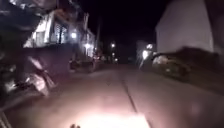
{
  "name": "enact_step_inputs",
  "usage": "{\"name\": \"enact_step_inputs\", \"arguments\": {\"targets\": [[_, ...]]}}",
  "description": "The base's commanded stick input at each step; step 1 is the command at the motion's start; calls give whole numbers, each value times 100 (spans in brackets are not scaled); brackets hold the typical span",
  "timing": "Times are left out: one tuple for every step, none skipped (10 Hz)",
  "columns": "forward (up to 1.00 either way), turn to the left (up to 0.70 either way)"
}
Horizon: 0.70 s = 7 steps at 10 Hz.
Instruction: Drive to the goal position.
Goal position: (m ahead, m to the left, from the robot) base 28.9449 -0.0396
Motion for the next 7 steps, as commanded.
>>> {"name": "enact_step_inputs", "arguments": {"targets": [[100, -12], [100, -27], [100, -27], [100, -27], [100, -27], [100, -27], [100, -15]]}}
